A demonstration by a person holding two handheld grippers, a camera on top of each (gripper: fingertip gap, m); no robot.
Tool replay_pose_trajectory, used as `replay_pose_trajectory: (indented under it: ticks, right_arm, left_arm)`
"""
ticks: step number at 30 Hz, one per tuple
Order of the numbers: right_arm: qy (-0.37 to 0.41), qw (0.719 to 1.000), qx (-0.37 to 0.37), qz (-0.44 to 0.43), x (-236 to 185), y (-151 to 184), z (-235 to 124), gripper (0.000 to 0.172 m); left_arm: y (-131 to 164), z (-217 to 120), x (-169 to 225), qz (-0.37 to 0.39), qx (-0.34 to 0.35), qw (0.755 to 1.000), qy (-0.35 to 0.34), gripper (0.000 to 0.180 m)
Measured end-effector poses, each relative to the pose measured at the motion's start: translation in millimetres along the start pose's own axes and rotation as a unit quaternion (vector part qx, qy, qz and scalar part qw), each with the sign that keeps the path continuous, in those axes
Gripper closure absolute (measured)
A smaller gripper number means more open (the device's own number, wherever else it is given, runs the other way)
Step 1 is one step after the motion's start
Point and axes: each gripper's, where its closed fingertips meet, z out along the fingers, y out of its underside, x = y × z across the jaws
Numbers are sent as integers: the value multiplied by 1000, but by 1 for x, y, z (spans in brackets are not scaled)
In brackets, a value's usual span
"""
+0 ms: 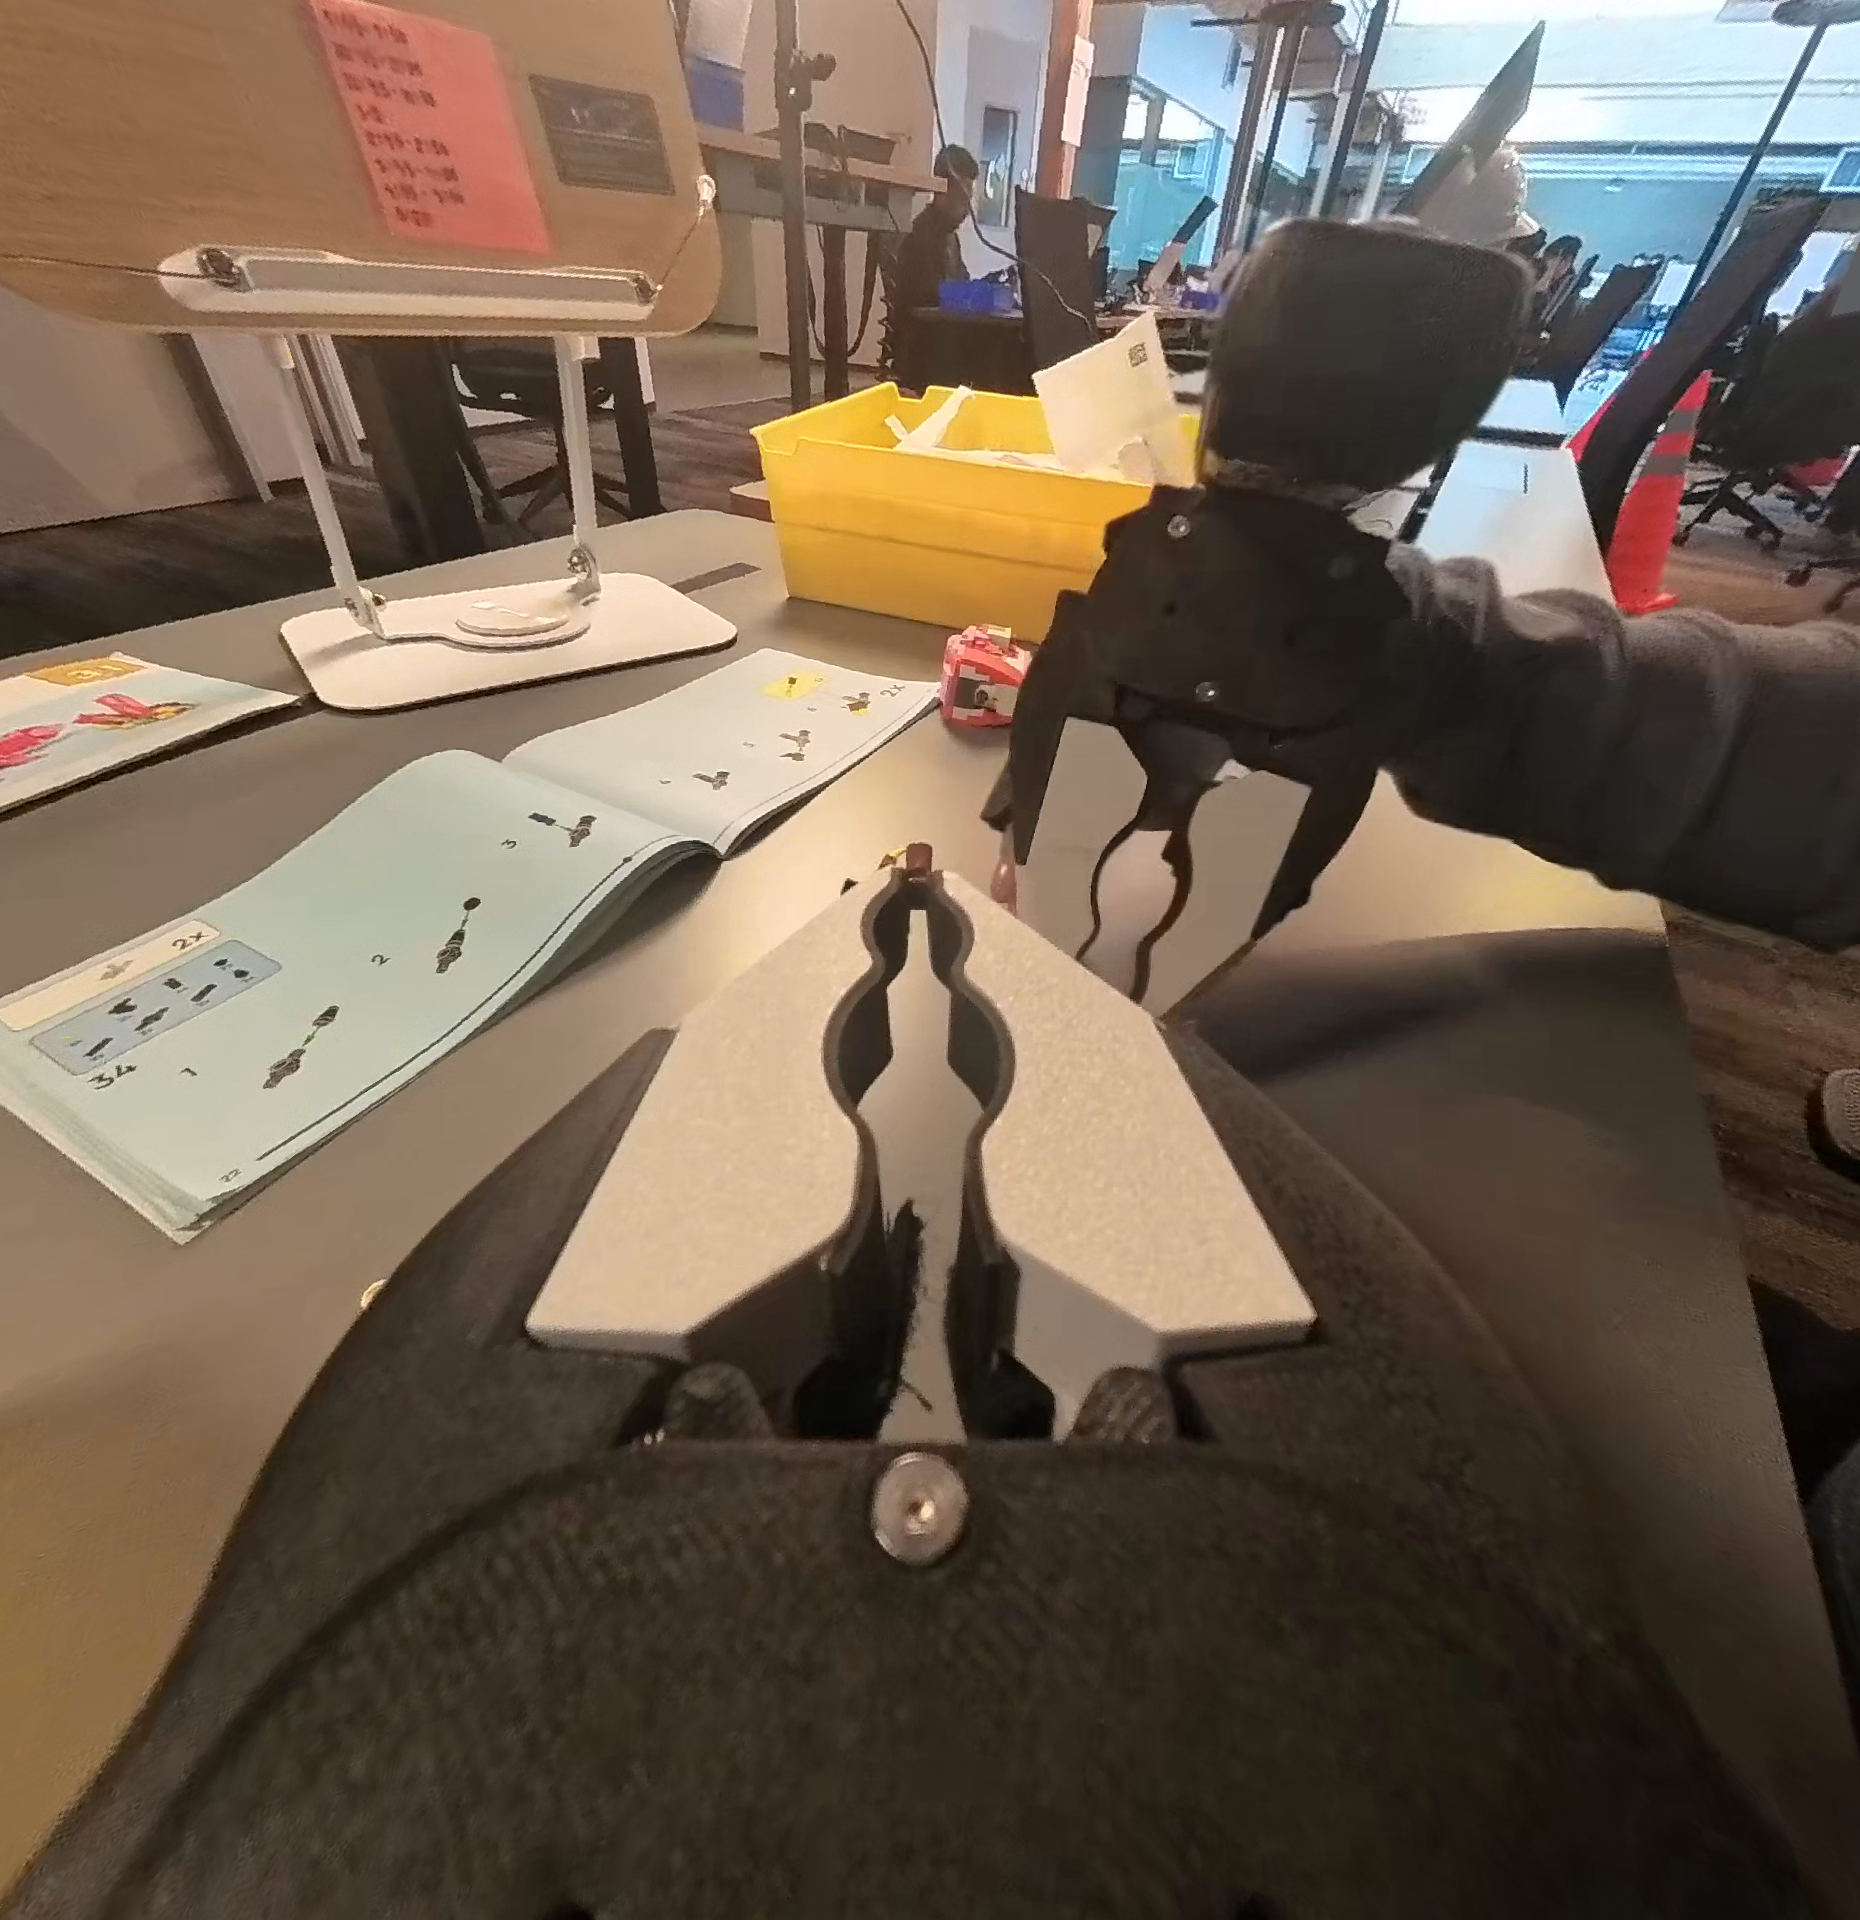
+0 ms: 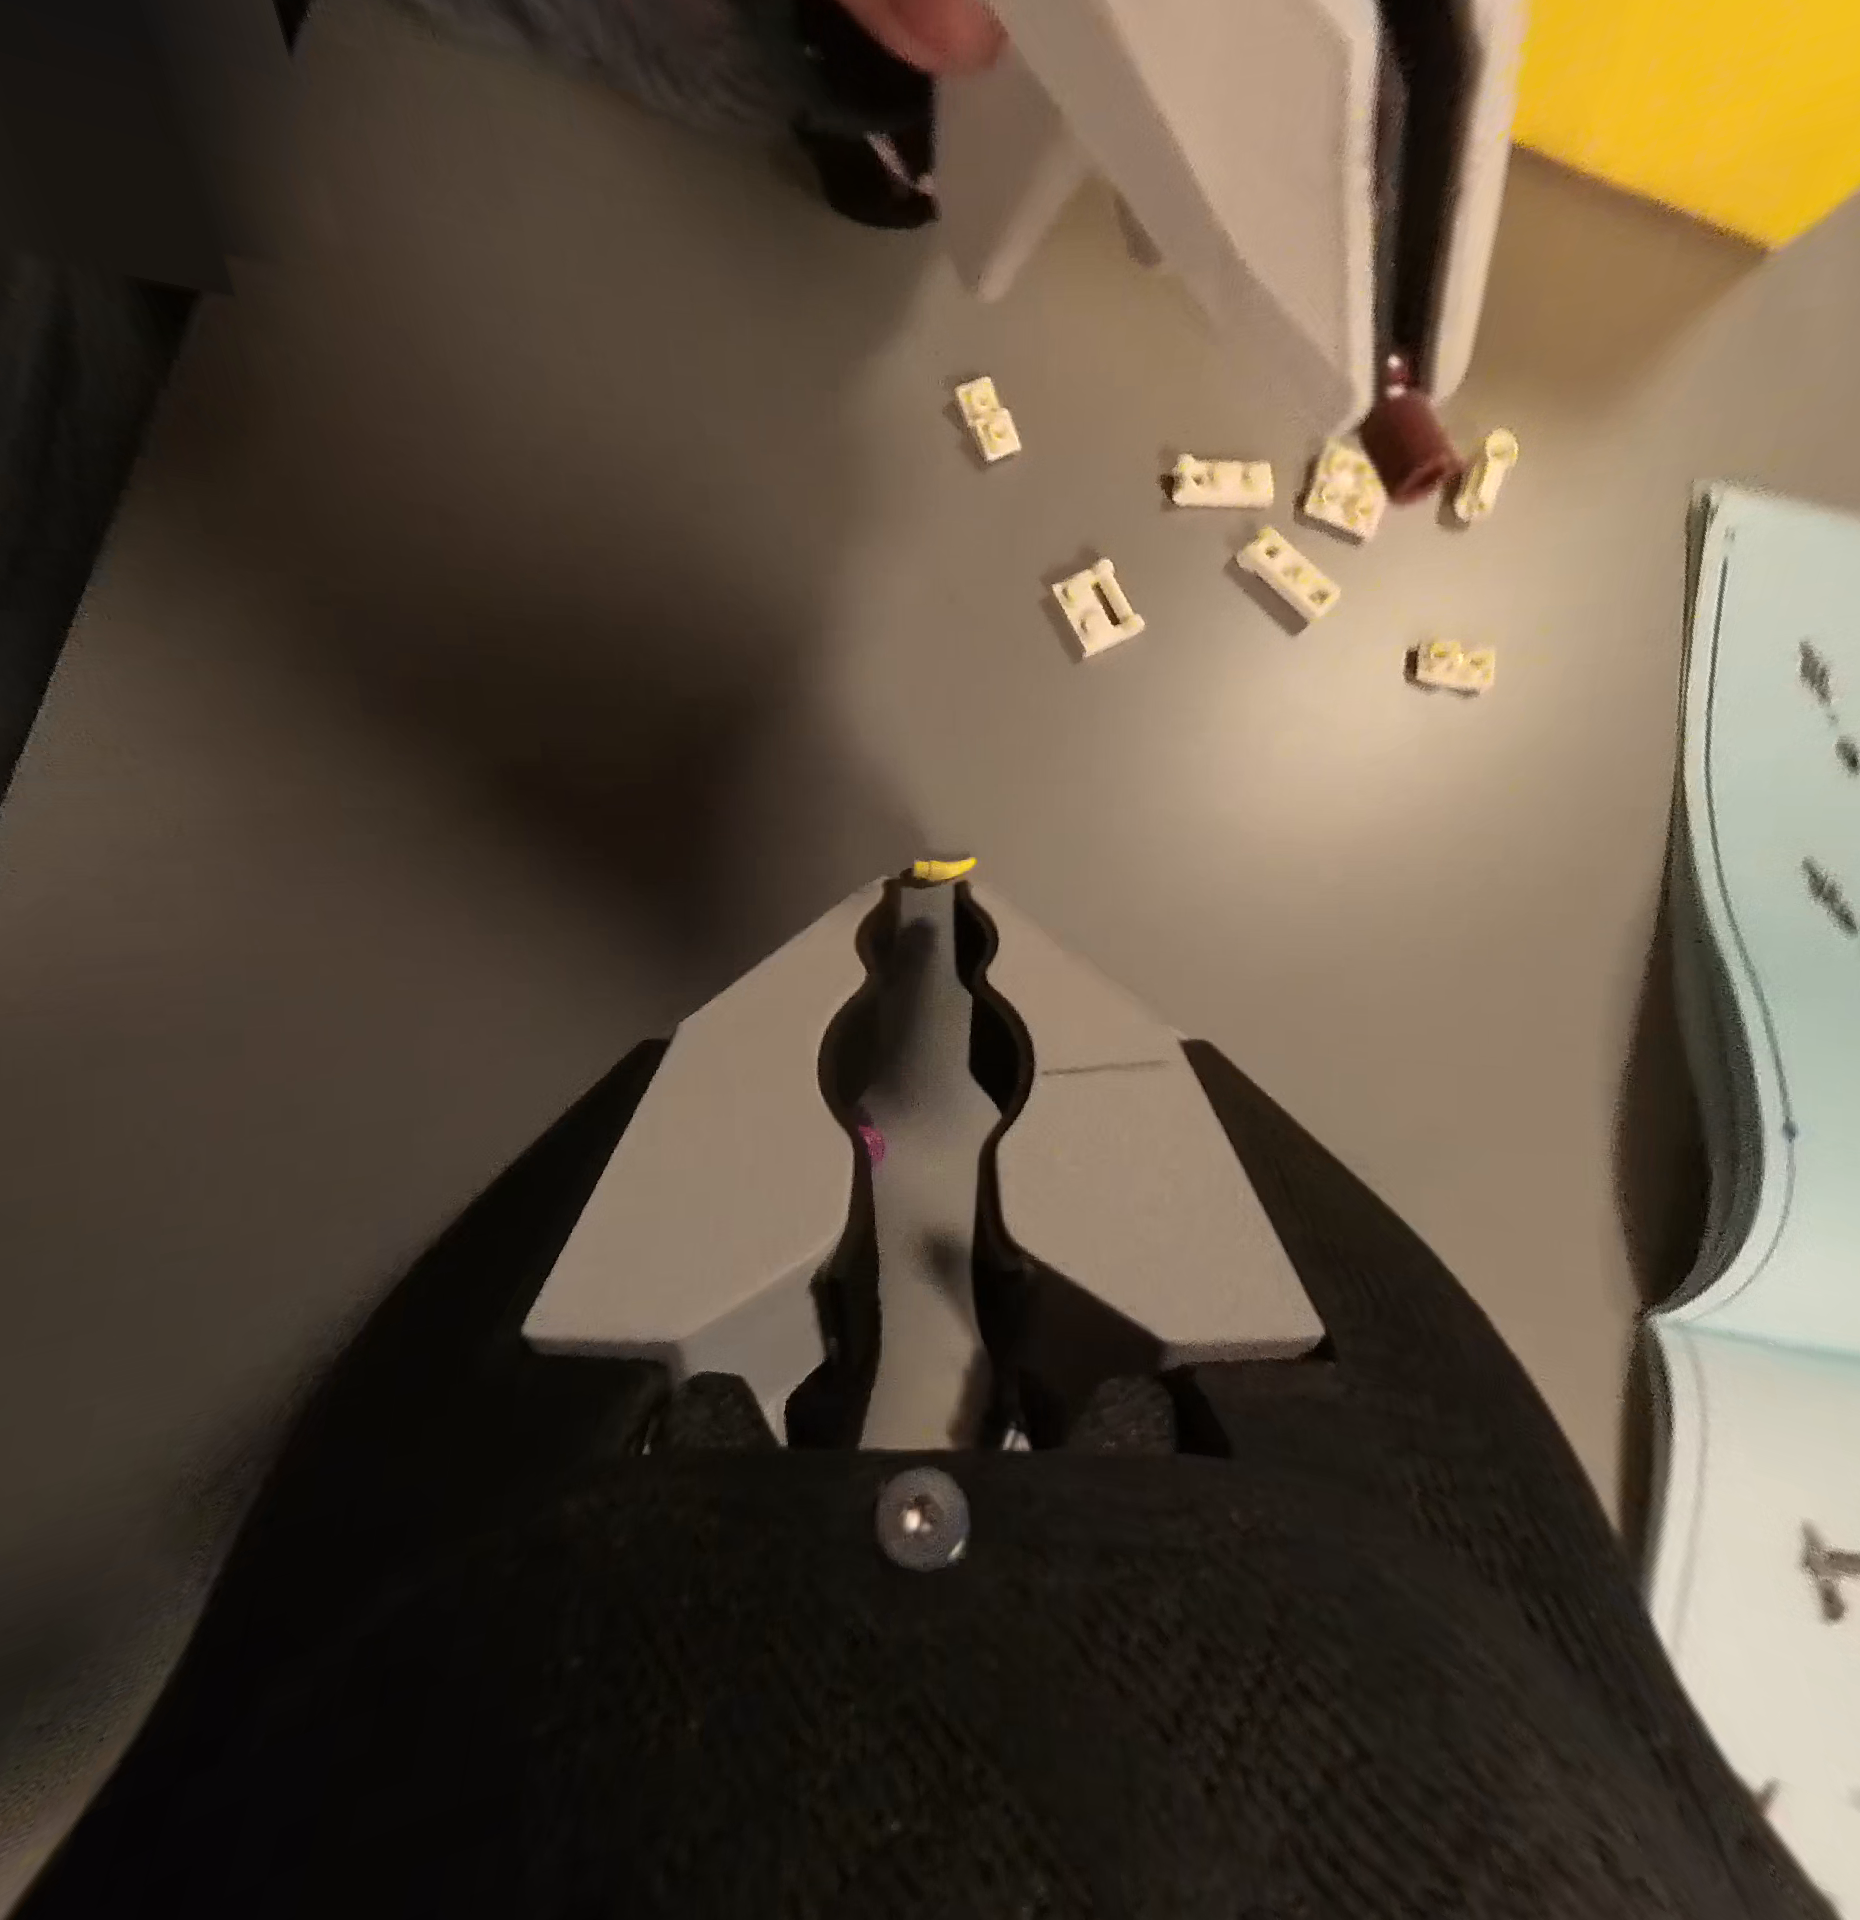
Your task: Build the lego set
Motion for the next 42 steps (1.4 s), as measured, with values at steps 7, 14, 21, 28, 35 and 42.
replay_pose_trajectory:
  ticks: [7,14,21,28,35,42]
  right_arm:
    - [-53,991,-22,-117,-4,0,5,152]
    - [-103,980,-47,-161,-5,-1,8,154]
    - [-136,981,-51,-125,-9,3,7,162]
    - [-123,987,-53,-92,-6,9,3,163]
    - [-106,993,-46,-30,-3,8,5,169]
    - [-81,996,-39,-25,-3,6,6,168]
  left_arm:
    - [1,1,0,0,-2,1000,2,179]
    - [2,1,-1,-1,-5,1000,3,179]
    - [3,2,1,-4,-8,1000,9,179]
    - [3,2,2,-6,-9,1000,14,179]
    - [4,2,2,-7,-11,1000,16,179]
    - [5,2,3,-9,-13,1000,18,179]
